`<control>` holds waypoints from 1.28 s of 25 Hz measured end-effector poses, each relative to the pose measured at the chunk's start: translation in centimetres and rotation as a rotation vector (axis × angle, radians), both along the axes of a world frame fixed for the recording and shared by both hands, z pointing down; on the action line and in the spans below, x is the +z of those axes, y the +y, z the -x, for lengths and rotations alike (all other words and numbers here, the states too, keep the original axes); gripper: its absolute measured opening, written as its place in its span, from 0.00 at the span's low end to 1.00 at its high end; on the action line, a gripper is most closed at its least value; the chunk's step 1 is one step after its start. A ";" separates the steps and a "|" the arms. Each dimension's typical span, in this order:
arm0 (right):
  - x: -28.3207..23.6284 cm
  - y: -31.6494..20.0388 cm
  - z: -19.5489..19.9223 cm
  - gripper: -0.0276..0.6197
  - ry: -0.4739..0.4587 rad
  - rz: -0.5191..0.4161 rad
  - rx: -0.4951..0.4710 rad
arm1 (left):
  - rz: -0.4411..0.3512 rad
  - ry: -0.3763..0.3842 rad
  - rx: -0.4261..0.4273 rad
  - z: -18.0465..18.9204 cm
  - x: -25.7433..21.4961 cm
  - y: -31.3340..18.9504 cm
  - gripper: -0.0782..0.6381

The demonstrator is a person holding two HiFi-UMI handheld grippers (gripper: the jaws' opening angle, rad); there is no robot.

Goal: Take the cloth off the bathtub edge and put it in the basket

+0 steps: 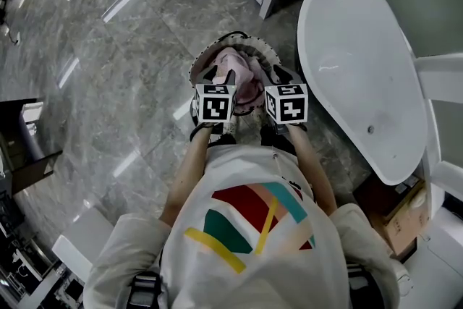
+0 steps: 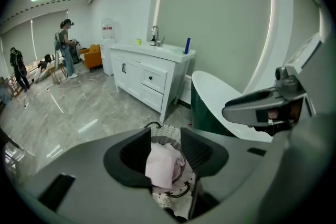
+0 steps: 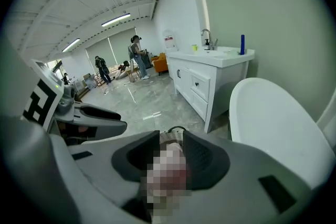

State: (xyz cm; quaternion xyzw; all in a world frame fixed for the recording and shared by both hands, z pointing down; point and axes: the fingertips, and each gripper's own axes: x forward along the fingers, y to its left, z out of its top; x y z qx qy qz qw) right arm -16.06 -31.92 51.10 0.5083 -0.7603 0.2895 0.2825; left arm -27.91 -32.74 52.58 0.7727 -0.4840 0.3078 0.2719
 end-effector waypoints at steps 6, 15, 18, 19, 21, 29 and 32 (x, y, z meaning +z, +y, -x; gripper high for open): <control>0.0 0.3 -0.5 0.24 -0.005 -0.002 0.012 | -0.016 0.006 -0.040 0.3 -0.9 -0.6 0.33; -2.8 -1.2 -0.7 0.24 -0.027 -0.084 0.027 | -0.094 0.031 -0.088 0.7 -4.2 -1.8 0.15; -6.1 -2.4 -0.7 0.17 -0.029 -0.165 0.029 | -0.166 0.040 -0.080 0.4 -7.3 -2.8 0.14; -7.5 -2.8 -0.7 0.12 -0.024 -0.196 0.033 | -0.182 0.048 -0.079 0.2 -8.4 -3.0 0.14; -10.1 -3.2 -0.7 0.06 -0.014 -0.255 0.043 | -0.212 0.064 -0.077 -0.1 -10.5 -3.2 0.14; -16.9 -2.9 -0.4 0.06 -0.007 -0.374 0.026 | -0.328 0.080 -0.085 -1.1 -17.0 -3.4 0.14; -18.4 -2.6 -0.7 0.06 0.010 -0.411 0.028 | -0.362 0.084 -0.079 -1.3 -18.4 -3.6 0.14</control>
